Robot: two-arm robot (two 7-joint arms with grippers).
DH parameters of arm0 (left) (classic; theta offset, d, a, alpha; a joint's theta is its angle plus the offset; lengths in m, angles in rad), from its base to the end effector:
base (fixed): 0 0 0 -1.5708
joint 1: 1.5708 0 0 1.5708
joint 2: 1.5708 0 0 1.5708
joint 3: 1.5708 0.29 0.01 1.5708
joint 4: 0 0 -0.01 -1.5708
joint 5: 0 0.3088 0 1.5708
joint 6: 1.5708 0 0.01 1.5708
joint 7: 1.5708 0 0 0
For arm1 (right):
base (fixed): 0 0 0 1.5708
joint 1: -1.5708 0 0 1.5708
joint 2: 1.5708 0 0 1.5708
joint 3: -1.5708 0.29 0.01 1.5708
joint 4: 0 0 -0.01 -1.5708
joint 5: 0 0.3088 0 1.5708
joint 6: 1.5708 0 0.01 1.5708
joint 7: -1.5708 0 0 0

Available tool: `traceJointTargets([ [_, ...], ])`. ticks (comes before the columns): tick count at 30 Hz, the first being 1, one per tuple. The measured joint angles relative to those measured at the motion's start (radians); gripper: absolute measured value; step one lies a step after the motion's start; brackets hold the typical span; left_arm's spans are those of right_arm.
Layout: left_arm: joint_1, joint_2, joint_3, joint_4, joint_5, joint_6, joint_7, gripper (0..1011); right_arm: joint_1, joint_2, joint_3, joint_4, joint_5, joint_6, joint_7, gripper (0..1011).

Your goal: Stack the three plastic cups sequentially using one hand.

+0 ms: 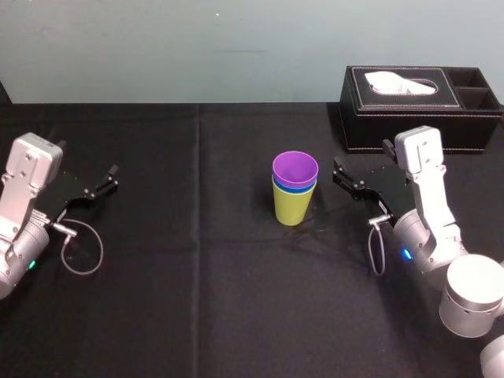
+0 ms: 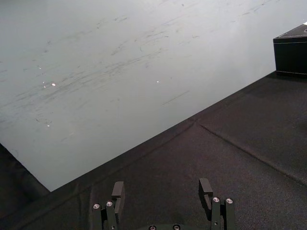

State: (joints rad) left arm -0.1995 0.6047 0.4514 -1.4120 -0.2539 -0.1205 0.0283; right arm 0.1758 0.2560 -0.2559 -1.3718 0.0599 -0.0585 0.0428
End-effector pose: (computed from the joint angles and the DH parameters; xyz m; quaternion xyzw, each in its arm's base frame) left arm 0.3581 0.0827 -0.3023 0.1415 -0.1325 0.5799 0.7913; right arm 0.3703 -0.0132 -0.3110 -0.0846 -0.0786 -0.6089 0.7848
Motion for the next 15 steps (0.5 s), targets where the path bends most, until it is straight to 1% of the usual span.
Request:
traceJointTargets([
  [15, 0.000, 0.000, 0.000, 0.000, 0.000, 0.000, 0.000, 1011, 0.000, 0.001, 0.000, -0.001, 0.001, 0.000, 0.001, 1002],
])
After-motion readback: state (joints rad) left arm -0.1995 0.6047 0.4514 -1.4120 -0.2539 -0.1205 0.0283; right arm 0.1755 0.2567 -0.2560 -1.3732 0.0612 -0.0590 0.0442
